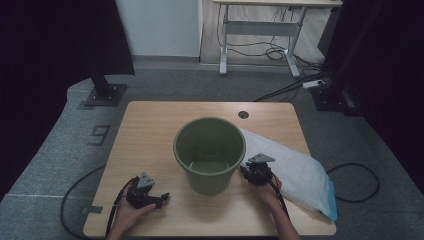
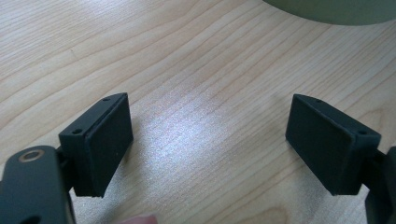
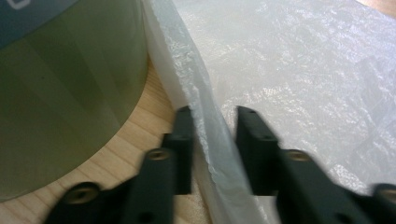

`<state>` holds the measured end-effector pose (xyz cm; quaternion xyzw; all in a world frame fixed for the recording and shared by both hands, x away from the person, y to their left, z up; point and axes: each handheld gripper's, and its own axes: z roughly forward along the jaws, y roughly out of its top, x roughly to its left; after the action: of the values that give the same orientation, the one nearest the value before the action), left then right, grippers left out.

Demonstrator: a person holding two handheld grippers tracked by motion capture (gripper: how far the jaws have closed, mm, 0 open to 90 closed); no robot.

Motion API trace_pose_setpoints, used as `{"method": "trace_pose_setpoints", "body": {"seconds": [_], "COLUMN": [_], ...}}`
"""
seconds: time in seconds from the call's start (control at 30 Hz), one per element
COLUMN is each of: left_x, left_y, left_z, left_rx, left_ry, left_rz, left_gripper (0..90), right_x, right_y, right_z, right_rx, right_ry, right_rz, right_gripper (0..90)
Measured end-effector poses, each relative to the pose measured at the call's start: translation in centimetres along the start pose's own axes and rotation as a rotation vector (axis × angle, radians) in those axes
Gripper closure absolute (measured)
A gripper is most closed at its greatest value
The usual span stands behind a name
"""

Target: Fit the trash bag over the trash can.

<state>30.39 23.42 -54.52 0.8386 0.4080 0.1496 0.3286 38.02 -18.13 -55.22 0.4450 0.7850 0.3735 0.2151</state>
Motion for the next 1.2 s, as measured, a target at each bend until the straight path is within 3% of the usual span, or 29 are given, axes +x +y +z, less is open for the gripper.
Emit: {"method": "trace_pose_setpoints", "body": {"seconds": [0.07,0.13,0.27,0.43,0.7,0.87,1.2], "left_x": [0.0,0.0,0.0,0.0,0.0,0.0,0.0], "left_y": [0.0,0.0,0.0,0.0,0.0,0.0,0.0], "left_z": [0.0,0.0,0.0,0.0,0.0,0.0,0.0], "left_rx": [0.000,0.000,0.000,-0.001,-0.002,-0.002,0.000], "left_ry": [0.000,0.000,0.000,0.001,0.002,0.003,0.003], "left_rz": [0.000,0.000,-0.001,-0.003,-0.004,-0.004,-0.005], "left_gripper": [14.6,14.6,14.6,14.6,14.6,14.6,14.6], "right_x": [0.0,-0.1,-1.0,-2.3,-2.9,-3.1,-2.4], "right_y": [0.1,0.1,0.2,1.5,5.2,6.6,9.1], "right_z": [0.1,0.1,-0.4,-2.9,-8.8,-11.5,-15.0], "right_rx": [-0.001,0.000,-0.027,-0.138,-0.340,-0.434,-0.511], "right_ry": [-0.001,-0.019,-0.023,-0.021,-0.016,0.005,0.021], "right_rz": [-0.016,-0.026,0.036,0.135,0.187,0.226,0.177], "right_gripper": [85.2,88.4,88.8,88.8,88.9,88.9,88.8]}}
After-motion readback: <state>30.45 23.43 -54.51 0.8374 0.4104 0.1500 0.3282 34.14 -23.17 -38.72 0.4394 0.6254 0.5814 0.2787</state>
